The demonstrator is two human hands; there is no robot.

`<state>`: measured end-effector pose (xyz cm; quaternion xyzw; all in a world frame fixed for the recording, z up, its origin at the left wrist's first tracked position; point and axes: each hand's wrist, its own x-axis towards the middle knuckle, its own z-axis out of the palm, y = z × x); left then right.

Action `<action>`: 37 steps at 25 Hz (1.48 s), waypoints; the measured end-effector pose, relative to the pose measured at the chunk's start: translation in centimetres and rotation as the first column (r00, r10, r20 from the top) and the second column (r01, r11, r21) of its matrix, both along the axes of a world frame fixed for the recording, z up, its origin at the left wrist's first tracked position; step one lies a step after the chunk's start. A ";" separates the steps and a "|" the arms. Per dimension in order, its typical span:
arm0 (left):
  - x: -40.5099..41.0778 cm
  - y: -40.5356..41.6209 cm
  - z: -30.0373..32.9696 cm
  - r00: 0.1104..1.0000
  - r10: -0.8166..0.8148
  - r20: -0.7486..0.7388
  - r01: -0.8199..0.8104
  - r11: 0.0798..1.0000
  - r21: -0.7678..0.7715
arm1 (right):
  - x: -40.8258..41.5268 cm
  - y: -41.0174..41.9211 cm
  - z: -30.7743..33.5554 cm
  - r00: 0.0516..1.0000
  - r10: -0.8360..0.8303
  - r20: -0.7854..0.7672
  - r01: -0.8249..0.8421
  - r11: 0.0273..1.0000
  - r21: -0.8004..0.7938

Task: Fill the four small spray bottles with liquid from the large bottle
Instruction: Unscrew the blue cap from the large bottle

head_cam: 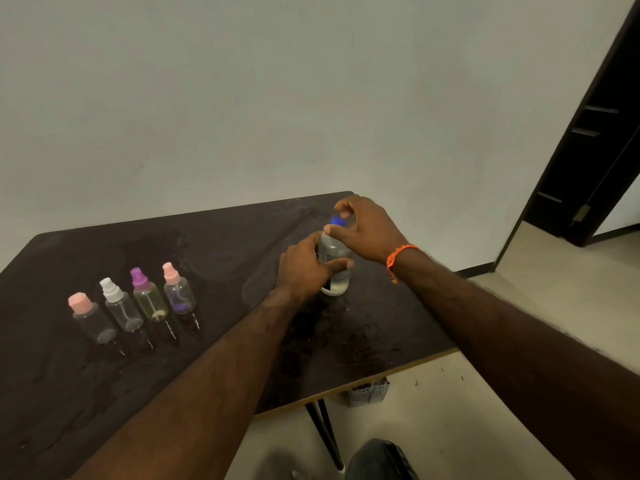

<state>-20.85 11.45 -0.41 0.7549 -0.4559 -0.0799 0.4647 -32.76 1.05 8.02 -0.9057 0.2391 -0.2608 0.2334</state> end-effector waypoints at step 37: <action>0.0 0.0 -0.3 1.000 -0.003 0.023 0.002 1.000 0.021 | 0.5 0.8 -2.0 0.990 0.051 0.133 -0.054 0.998 0.025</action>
